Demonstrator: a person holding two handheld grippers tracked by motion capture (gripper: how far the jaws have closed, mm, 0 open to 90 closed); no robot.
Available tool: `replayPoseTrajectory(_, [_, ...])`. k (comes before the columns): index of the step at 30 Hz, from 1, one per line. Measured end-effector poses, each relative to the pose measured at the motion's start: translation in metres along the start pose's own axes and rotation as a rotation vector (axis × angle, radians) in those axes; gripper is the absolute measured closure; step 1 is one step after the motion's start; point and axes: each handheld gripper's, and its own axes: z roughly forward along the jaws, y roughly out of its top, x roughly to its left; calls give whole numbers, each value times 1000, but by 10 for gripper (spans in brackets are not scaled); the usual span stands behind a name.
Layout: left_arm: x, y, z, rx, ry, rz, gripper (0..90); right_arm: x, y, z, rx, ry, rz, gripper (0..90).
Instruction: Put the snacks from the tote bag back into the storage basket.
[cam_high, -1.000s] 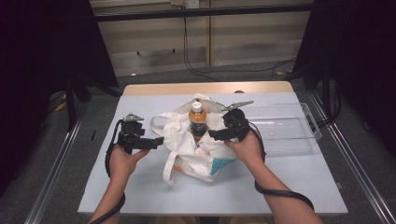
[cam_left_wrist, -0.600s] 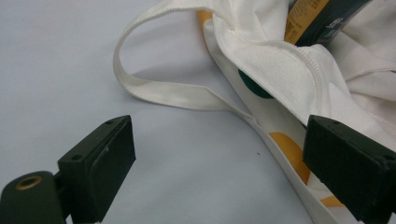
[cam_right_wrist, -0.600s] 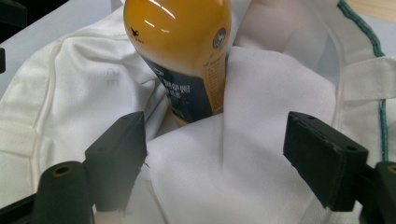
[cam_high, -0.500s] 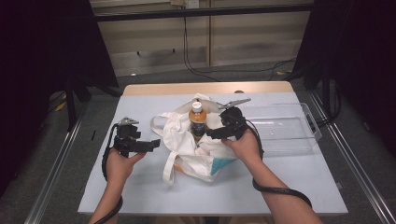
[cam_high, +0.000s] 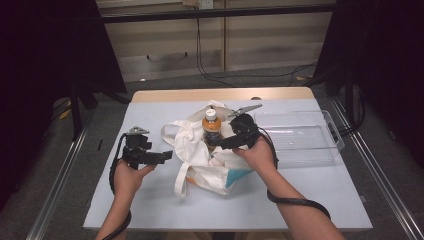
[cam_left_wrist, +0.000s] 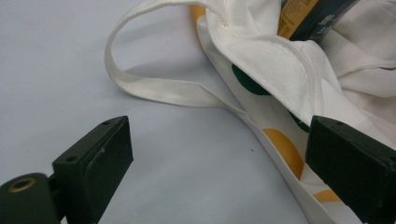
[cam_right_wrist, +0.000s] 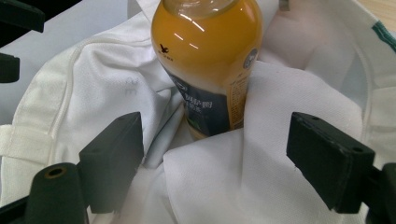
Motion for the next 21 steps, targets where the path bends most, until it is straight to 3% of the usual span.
replayPoseTrajectory(21, [-2, 1, -2, -9, -12, 3, 82, 3, 12, 7, 5, 9, -6, 189])
